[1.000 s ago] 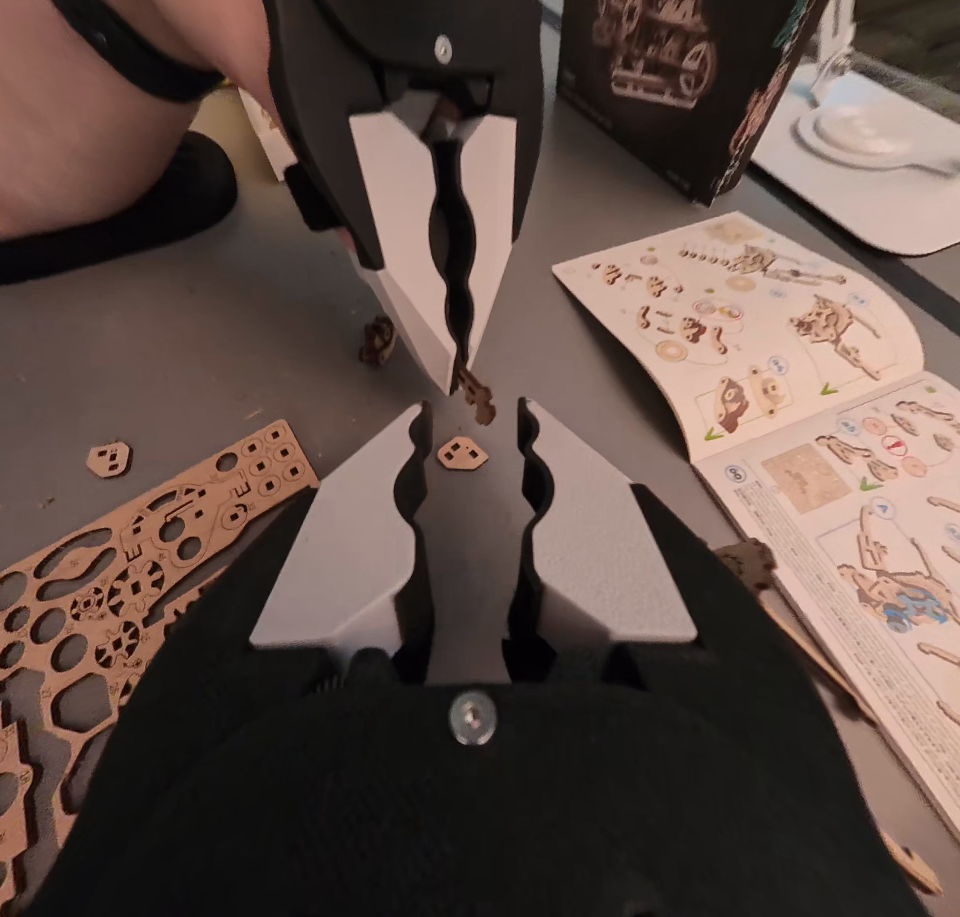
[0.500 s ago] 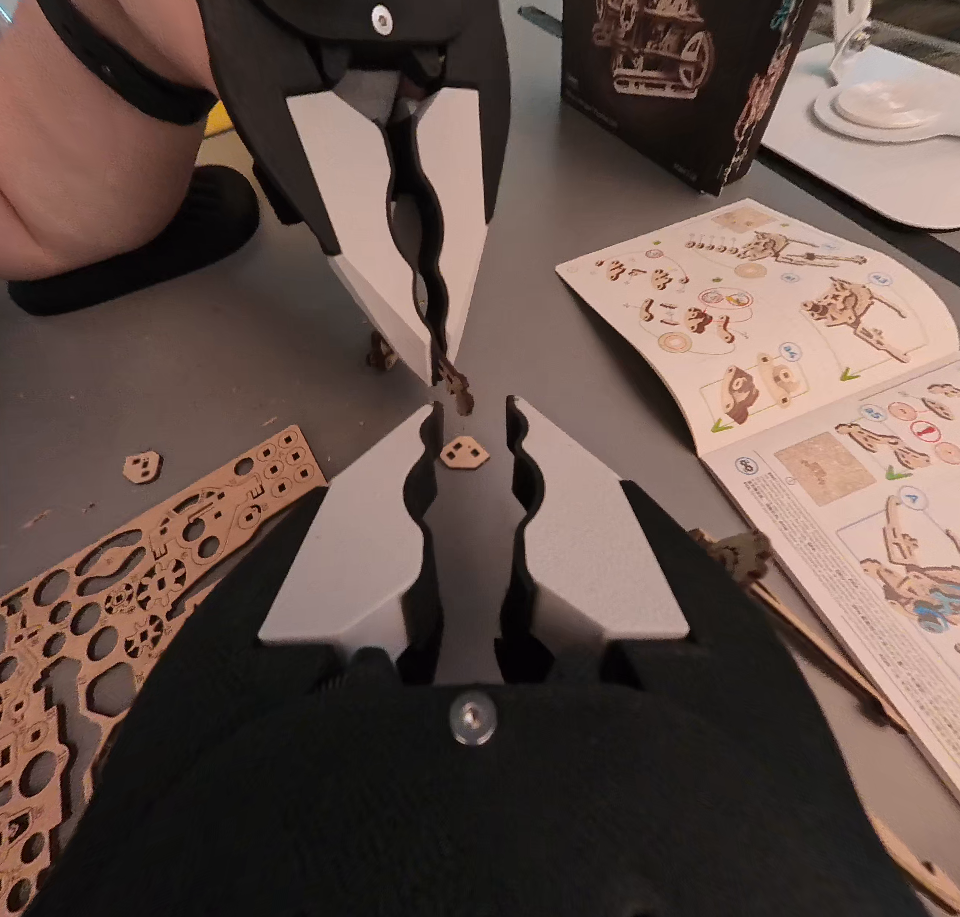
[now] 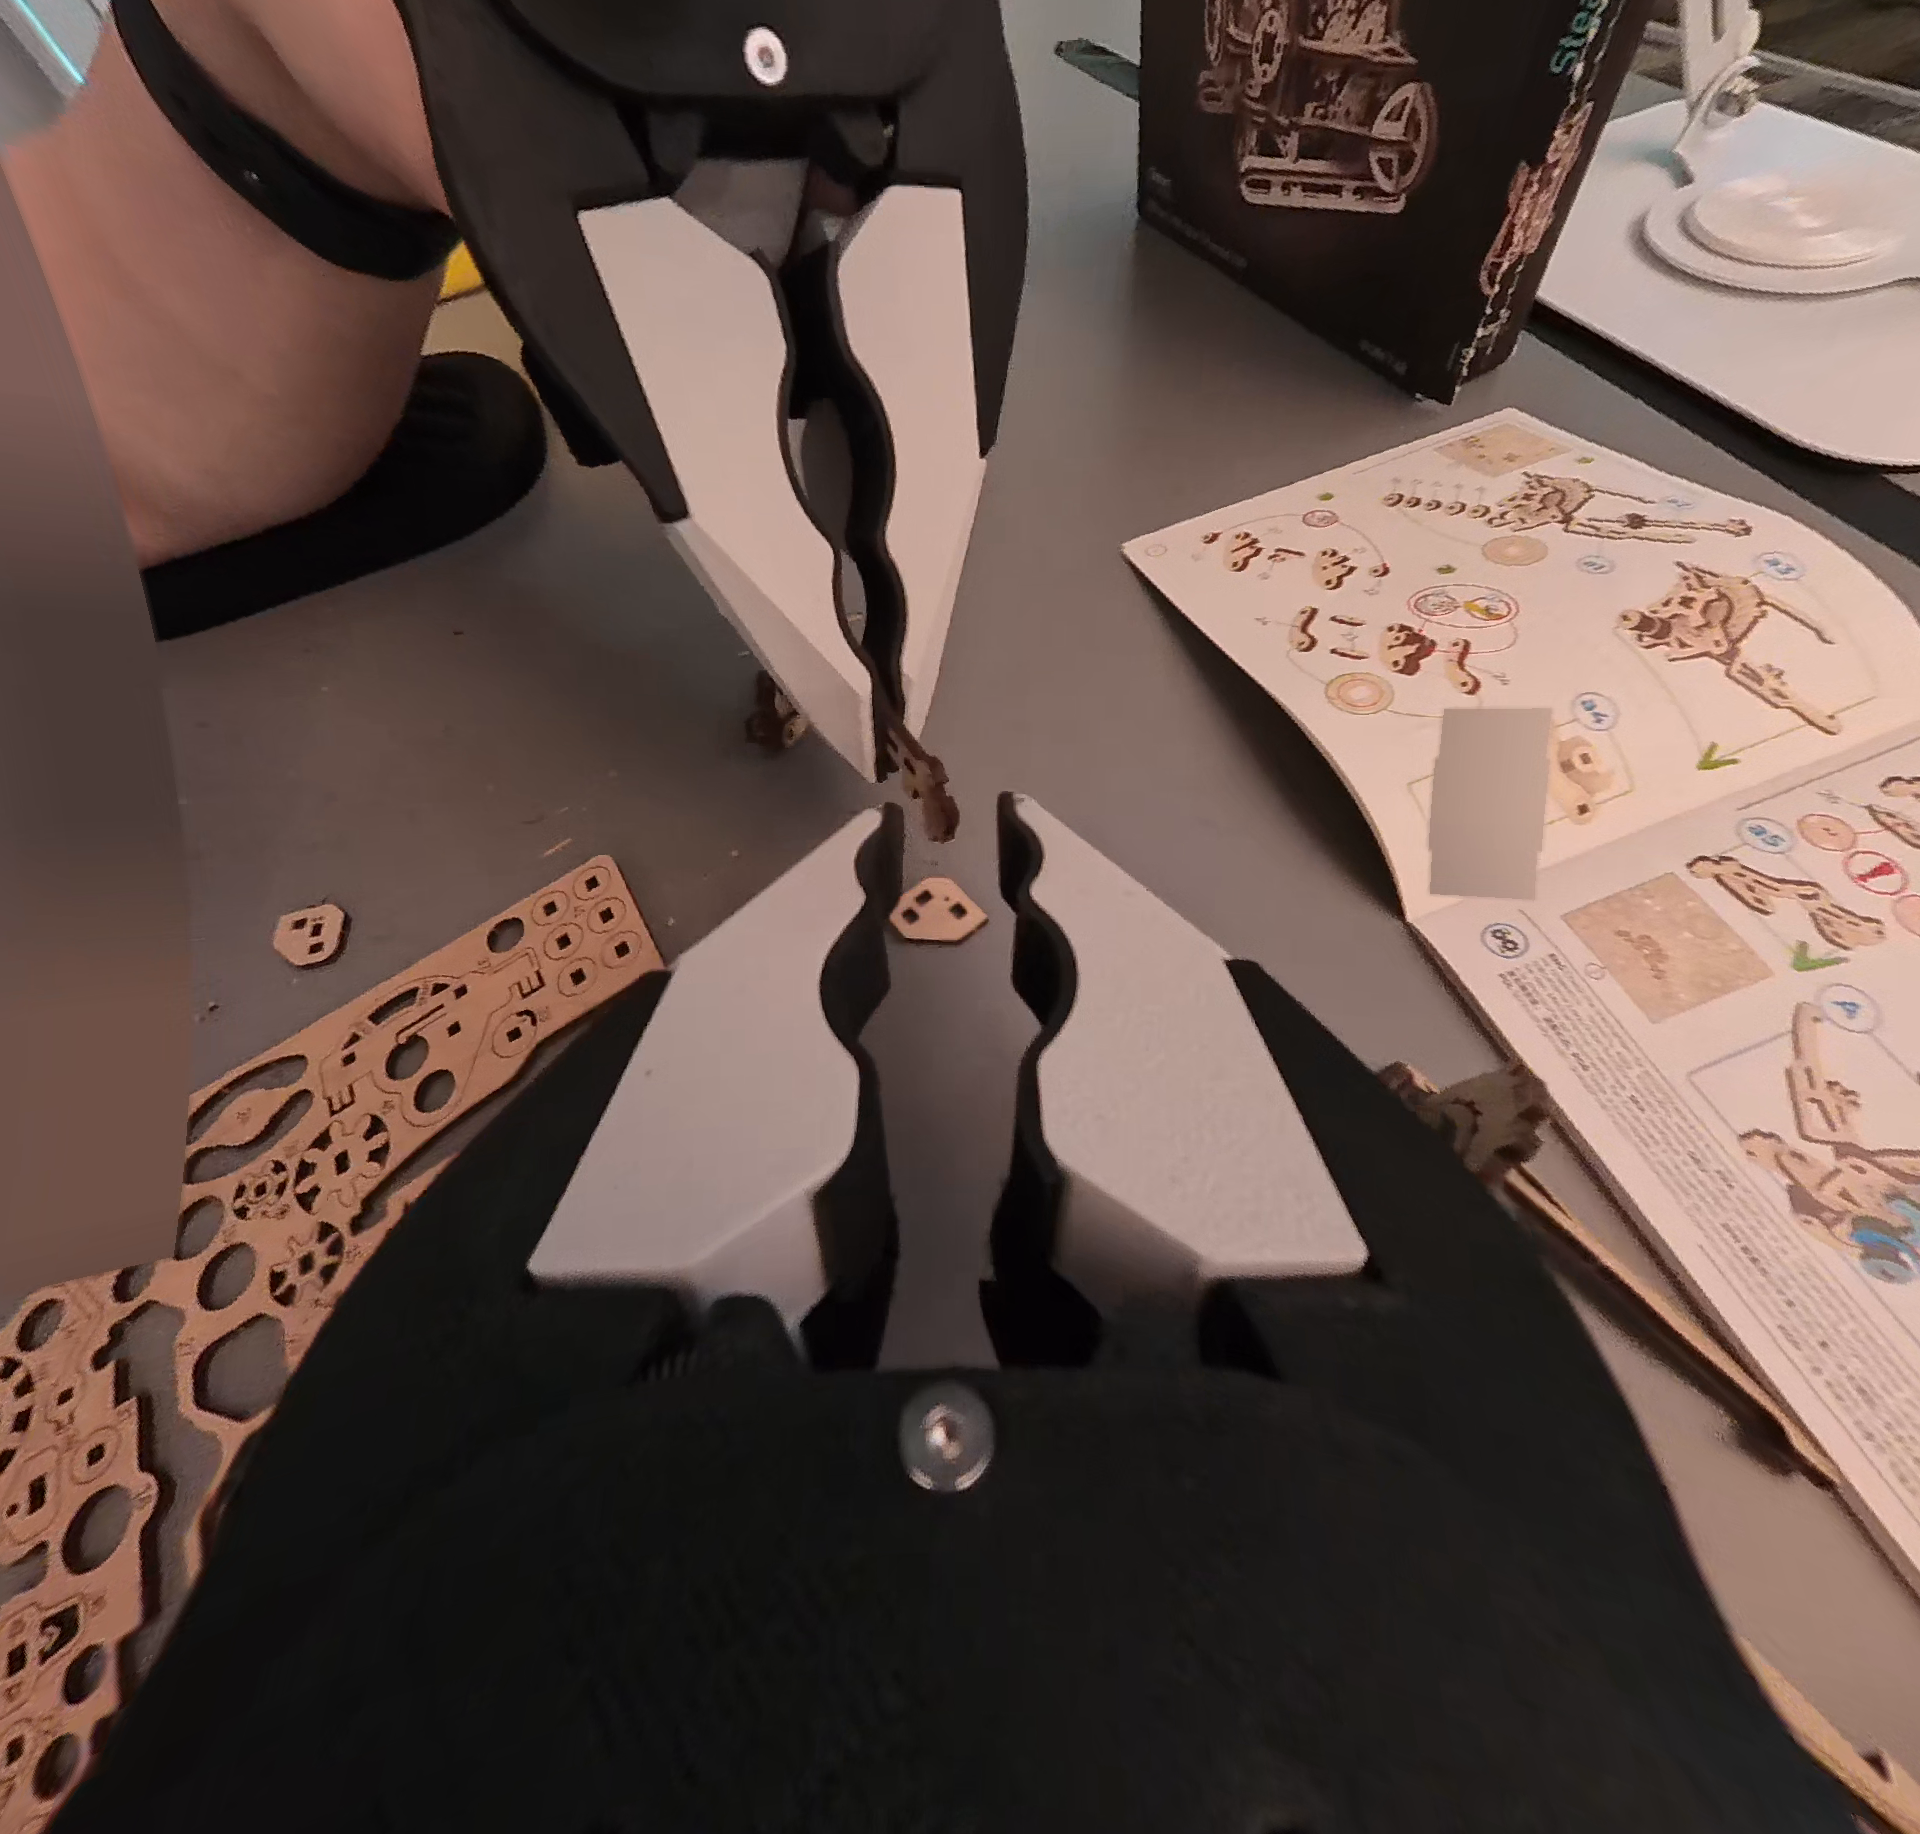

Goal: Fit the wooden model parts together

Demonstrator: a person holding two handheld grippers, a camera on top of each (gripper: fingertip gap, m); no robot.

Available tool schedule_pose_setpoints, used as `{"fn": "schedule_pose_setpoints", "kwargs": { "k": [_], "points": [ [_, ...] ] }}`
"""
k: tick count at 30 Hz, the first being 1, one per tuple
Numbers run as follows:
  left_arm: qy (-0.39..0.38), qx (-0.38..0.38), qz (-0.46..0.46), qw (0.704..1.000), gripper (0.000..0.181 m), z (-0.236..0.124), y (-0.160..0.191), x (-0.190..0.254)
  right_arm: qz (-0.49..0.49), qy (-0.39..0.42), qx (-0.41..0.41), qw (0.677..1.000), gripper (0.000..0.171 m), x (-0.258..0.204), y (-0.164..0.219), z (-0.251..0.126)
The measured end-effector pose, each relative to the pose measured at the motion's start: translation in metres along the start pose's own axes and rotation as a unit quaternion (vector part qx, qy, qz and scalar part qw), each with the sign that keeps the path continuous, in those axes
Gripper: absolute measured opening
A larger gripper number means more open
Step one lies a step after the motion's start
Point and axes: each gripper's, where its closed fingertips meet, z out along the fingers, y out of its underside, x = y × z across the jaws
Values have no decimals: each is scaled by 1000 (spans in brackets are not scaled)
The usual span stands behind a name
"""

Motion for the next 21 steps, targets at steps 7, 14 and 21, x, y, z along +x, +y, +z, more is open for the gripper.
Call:
{"fn": "schedule_pose_setpoints", "kwargs": {
  "k": [7,14,21],
  "points": [
    [-3,6,6,1000,0,-6,-2,1,34,-22,17,999,17,-2,-3,-2],
    [0,10,11,1000,0,-5,-4,4,57,-40,31,997,17,-3,-7,-4],
    [3,7,12,1000,0,-3,-3,4,65,-55,17,996,17,-8,-2,0]
  ]
}}
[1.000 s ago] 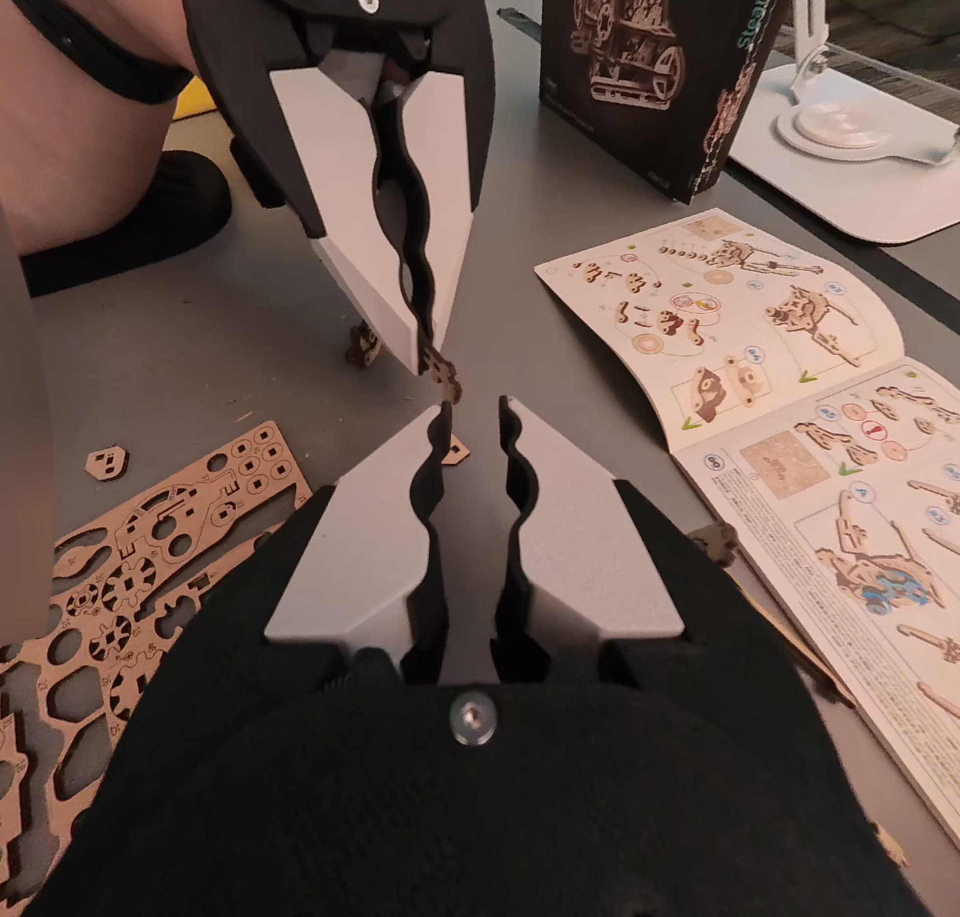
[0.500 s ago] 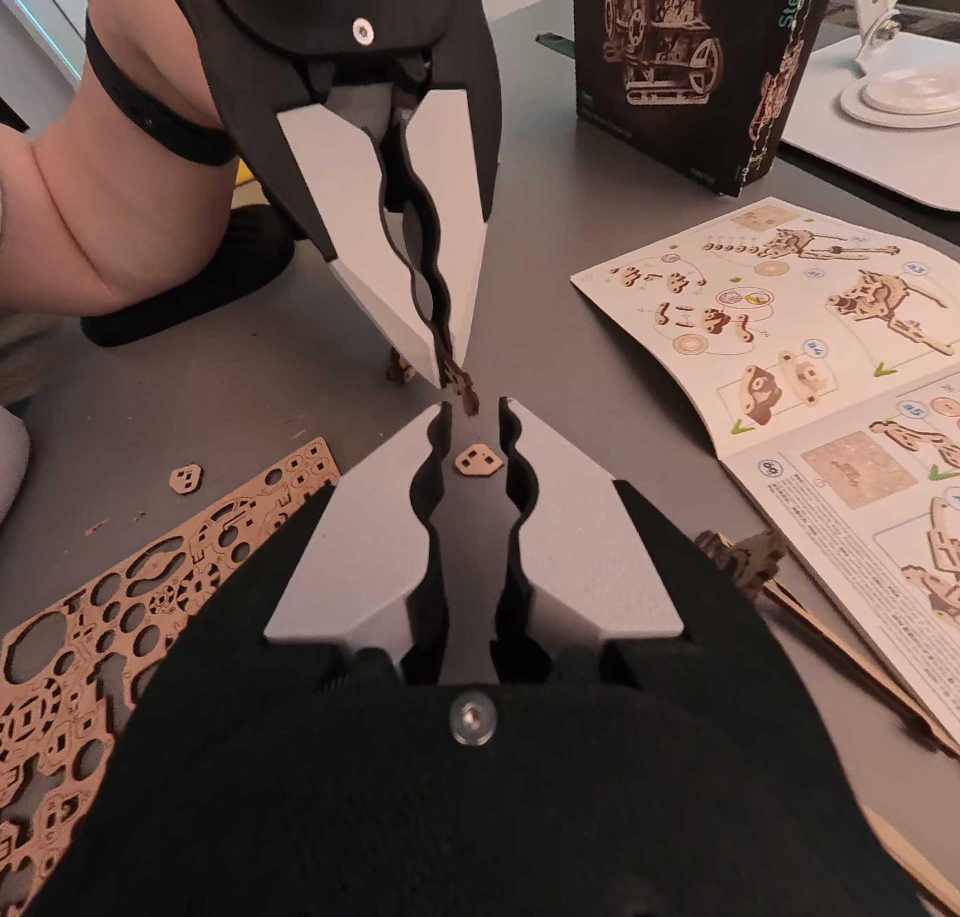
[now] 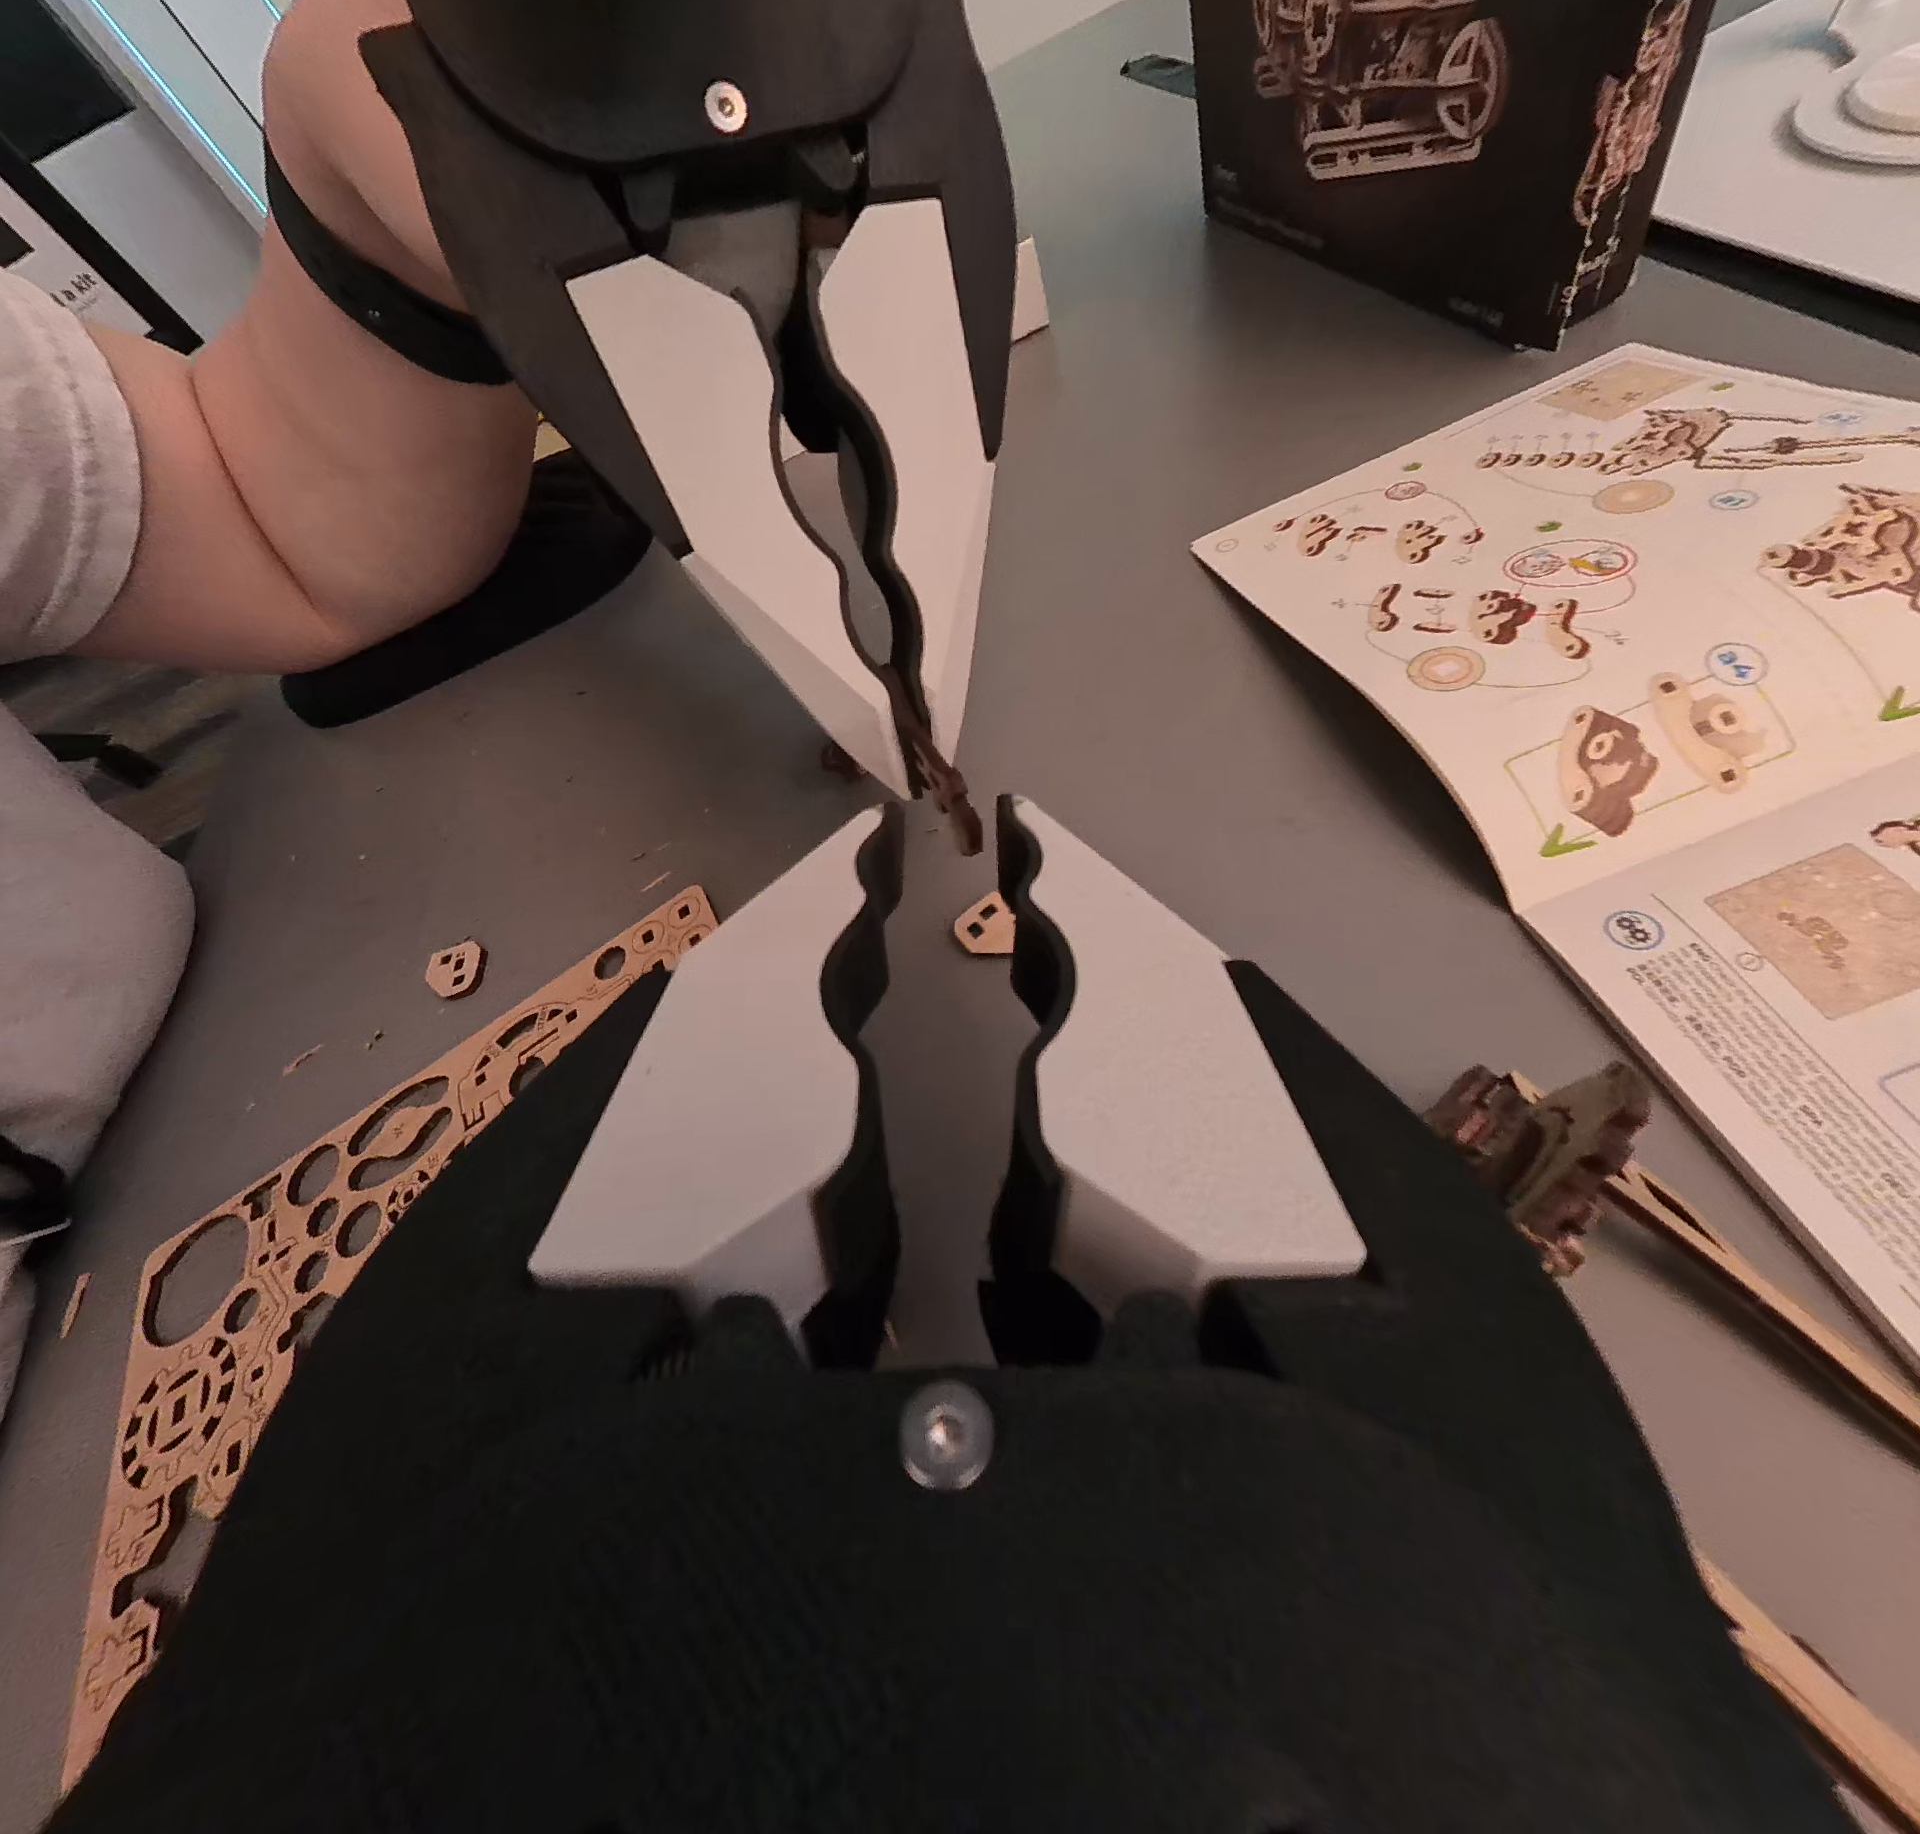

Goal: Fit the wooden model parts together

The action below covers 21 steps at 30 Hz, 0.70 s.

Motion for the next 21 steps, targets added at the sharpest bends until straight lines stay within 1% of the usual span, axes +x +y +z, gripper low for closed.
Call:
{"fn": "schedule_pose_setpoints", "kwargs": {
  "k": [8,15,18,19,21],
  "points": [
    [12,3,8,1000,0,1,-2,5,0,-8,-3,1000,5,-2,0,-1],
    [34,27,6,999,0,-4,-8,11,44,-54,31,997,7,-7,-9,-6],
    [39,28,13,999,0,-4,-9,13,68,-79,31,994,3,-11,-11,-8],
    [39,30,16,999,0,-5,-9,13,74,-85,31,993,3,-11,-11,-8],
    [35,28,20,999,9,-4,-7,11,86,-98,31,991,1,-12,-11,-9]
  ]
}}
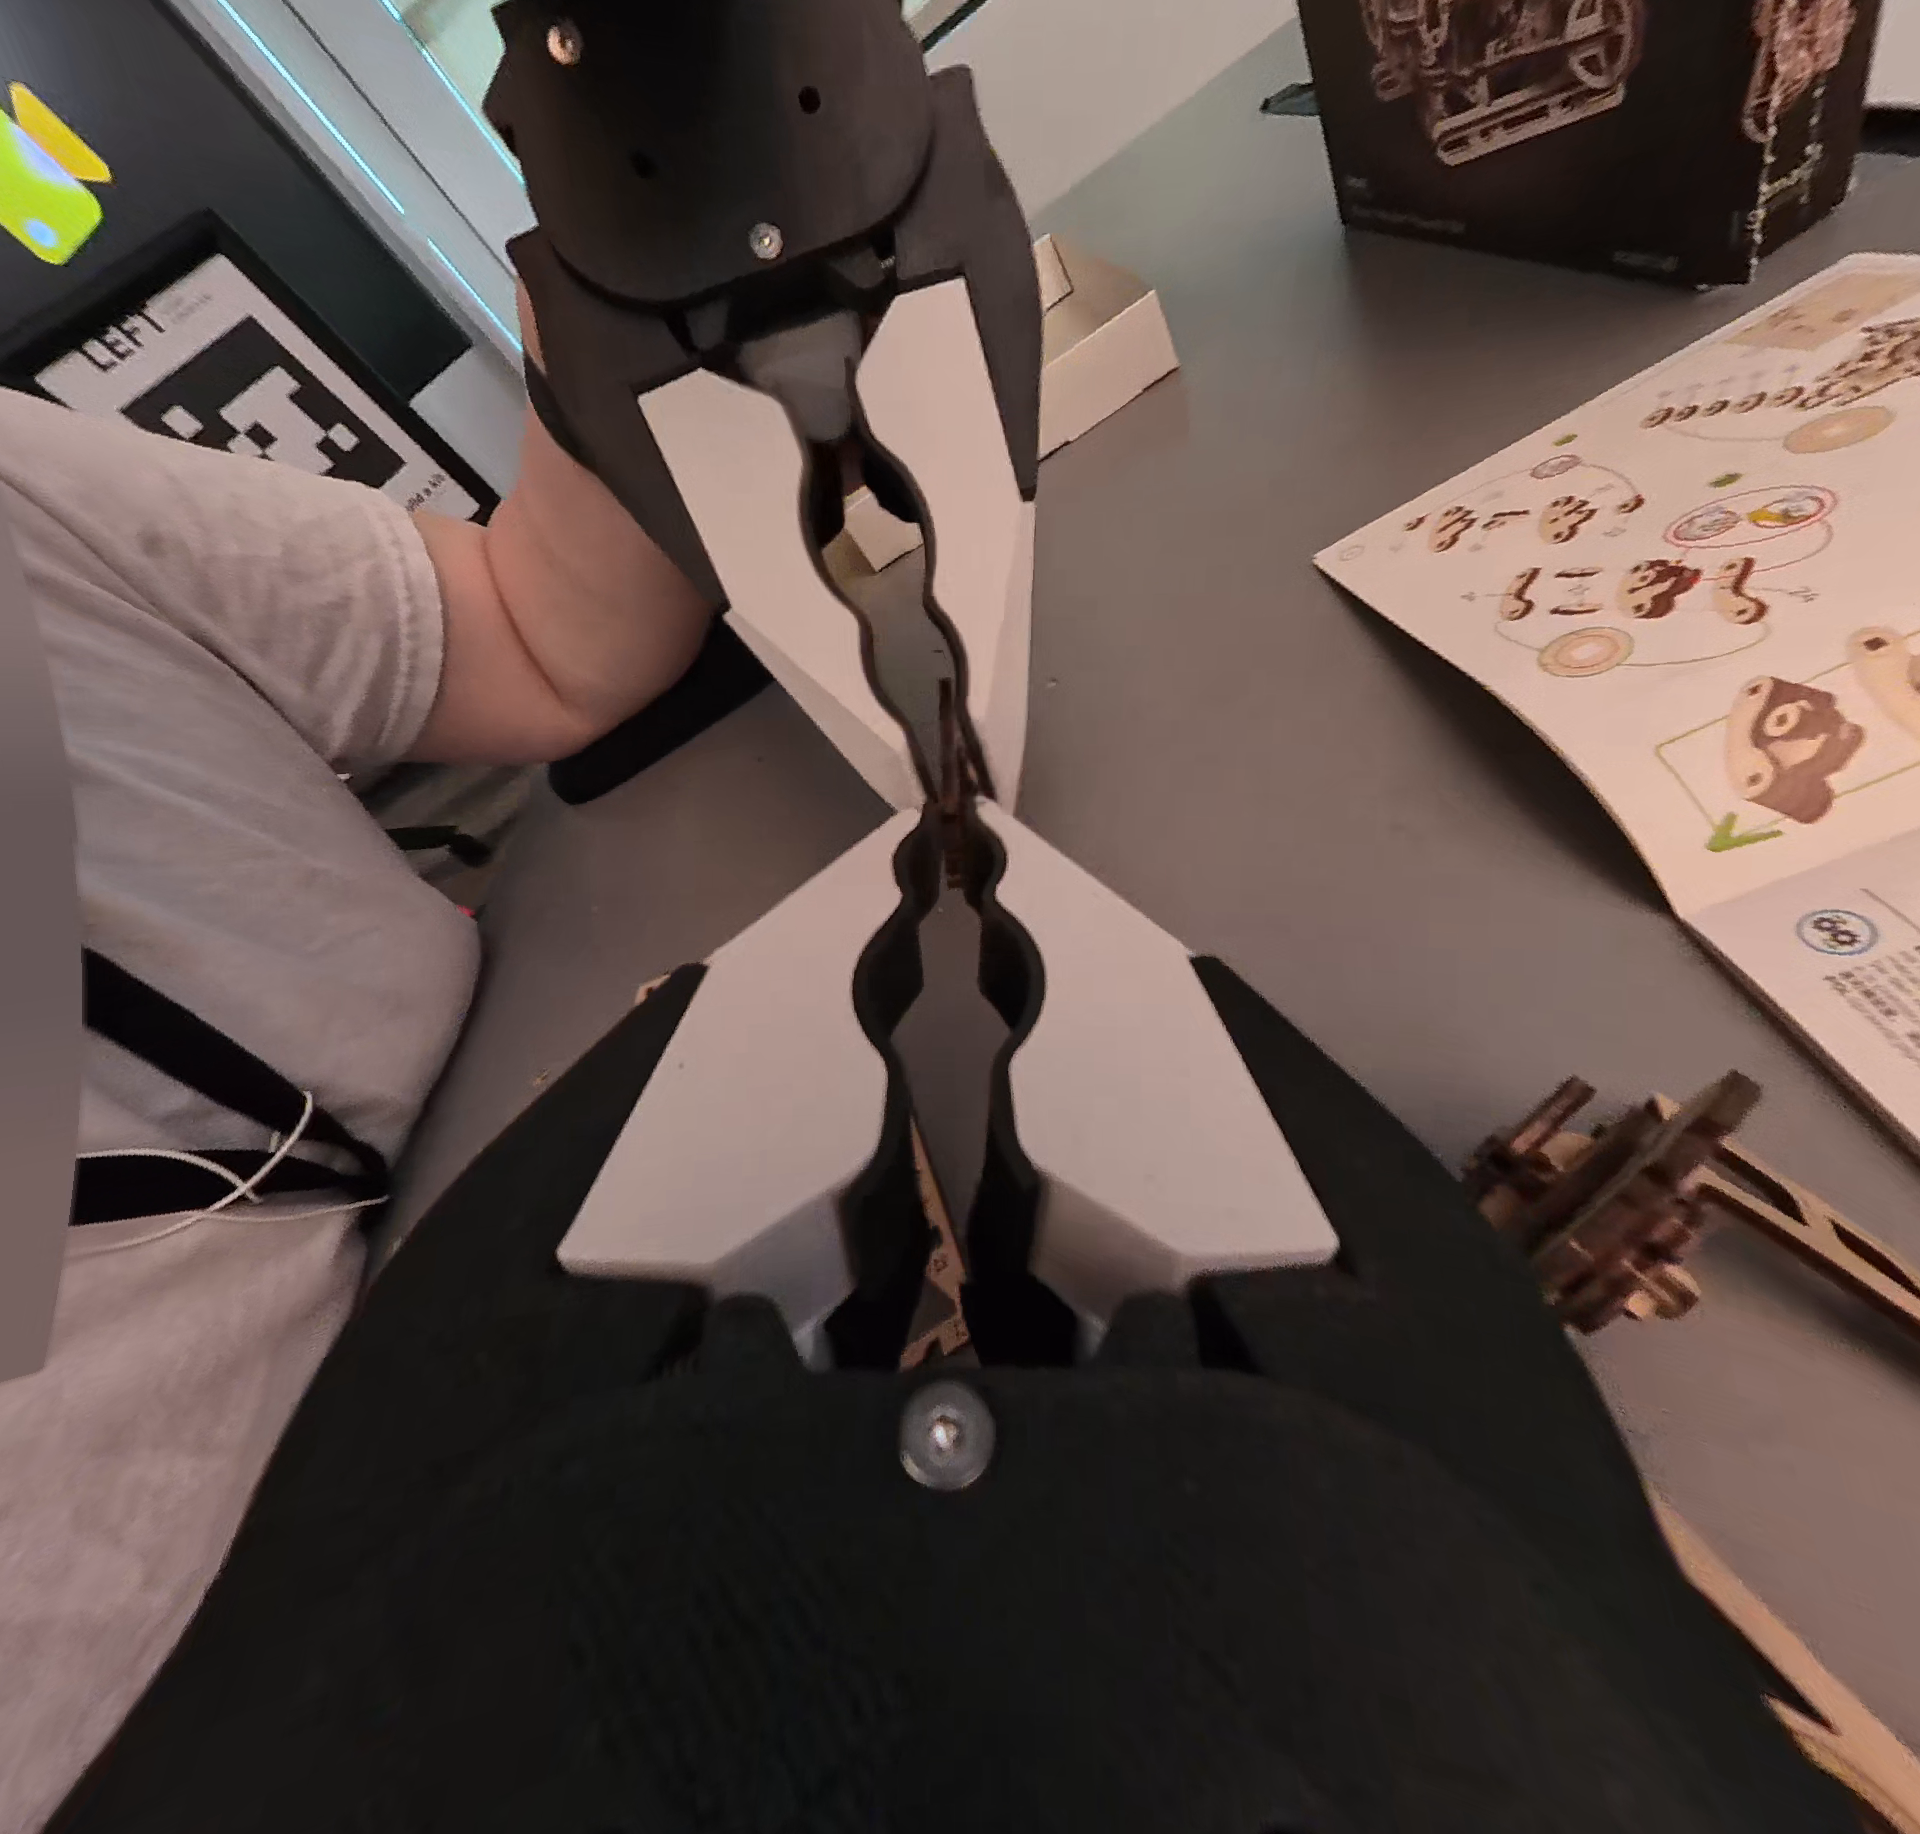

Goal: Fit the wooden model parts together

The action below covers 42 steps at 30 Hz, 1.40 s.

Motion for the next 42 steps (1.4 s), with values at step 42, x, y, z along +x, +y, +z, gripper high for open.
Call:
{"fn": "schedule_pose_setpoints", "kwargs": {
  "k": [42],
  "points": [
    [-14,-51,-35,998,1,12,20,-24,-174,147,-186,956,21,41,51,20]
  ]
}}
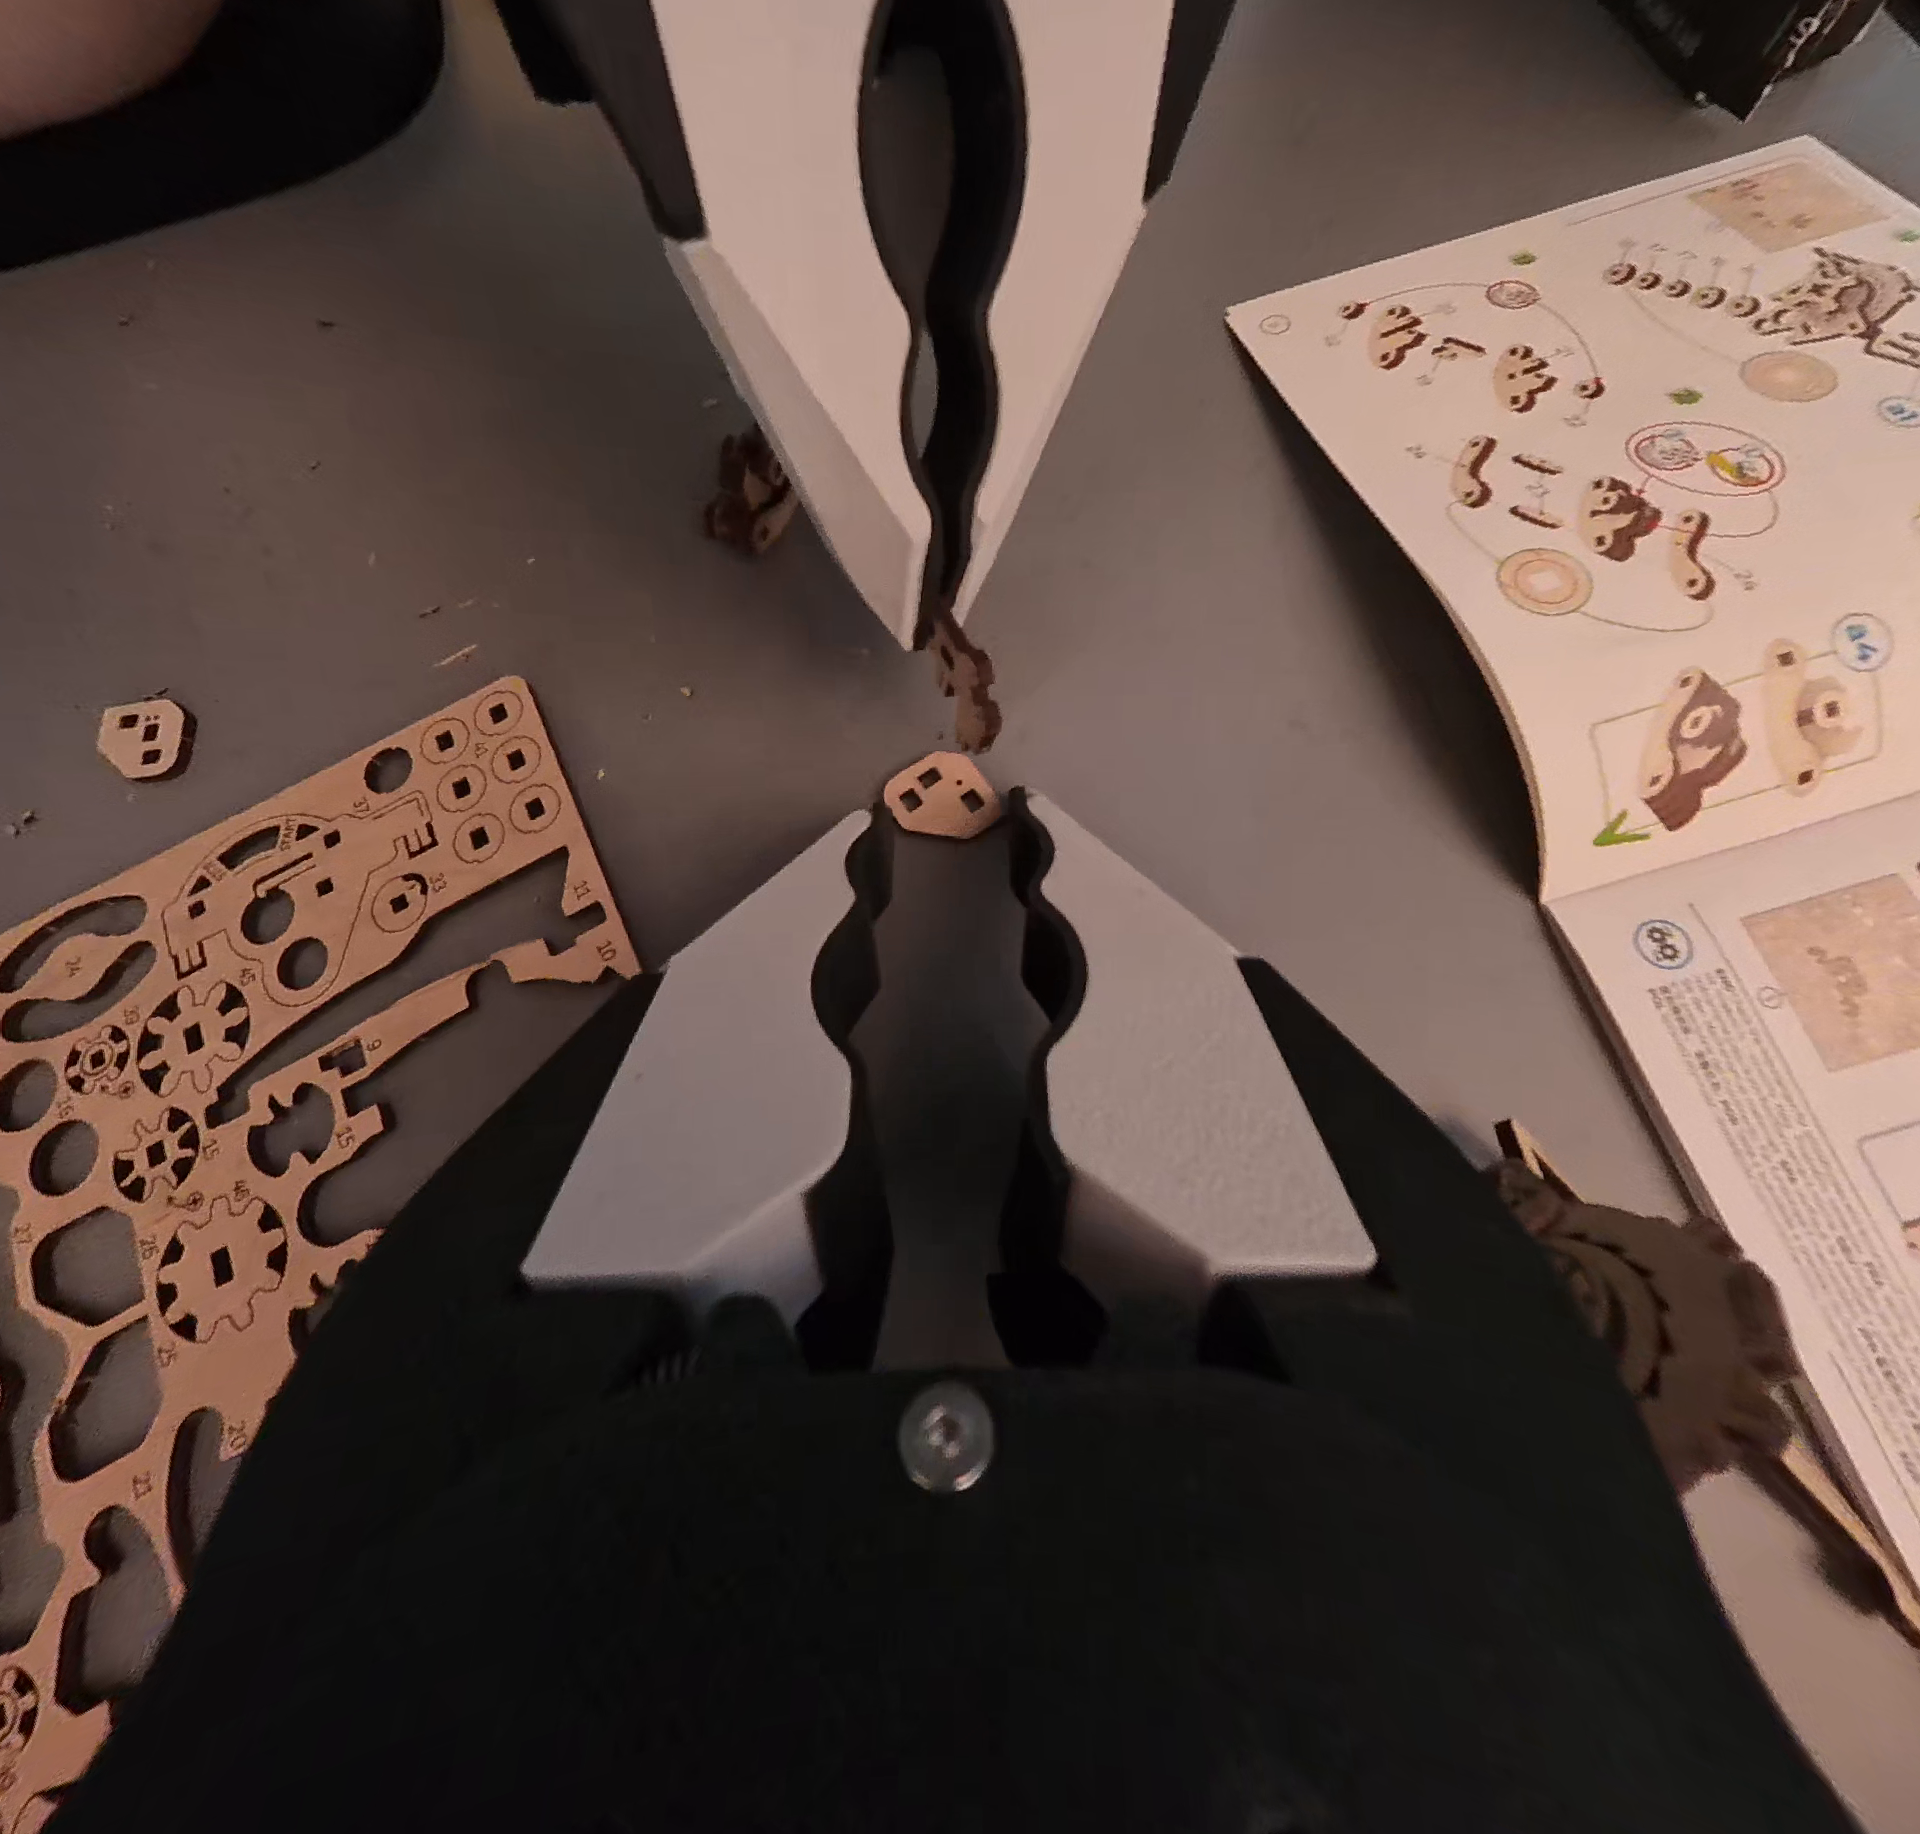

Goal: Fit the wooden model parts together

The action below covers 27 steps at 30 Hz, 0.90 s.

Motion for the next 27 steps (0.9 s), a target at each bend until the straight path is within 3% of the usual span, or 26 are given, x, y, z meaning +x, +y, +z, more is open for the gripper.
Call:
{"fn": "schedule_pose_setpoints", "kwargs": {
  "k": [27],
  "points": [
    [13,2,-9,1000,0,15,-4,4,69,-29,23,997,19,-3,-4,-5]
  ]
}}
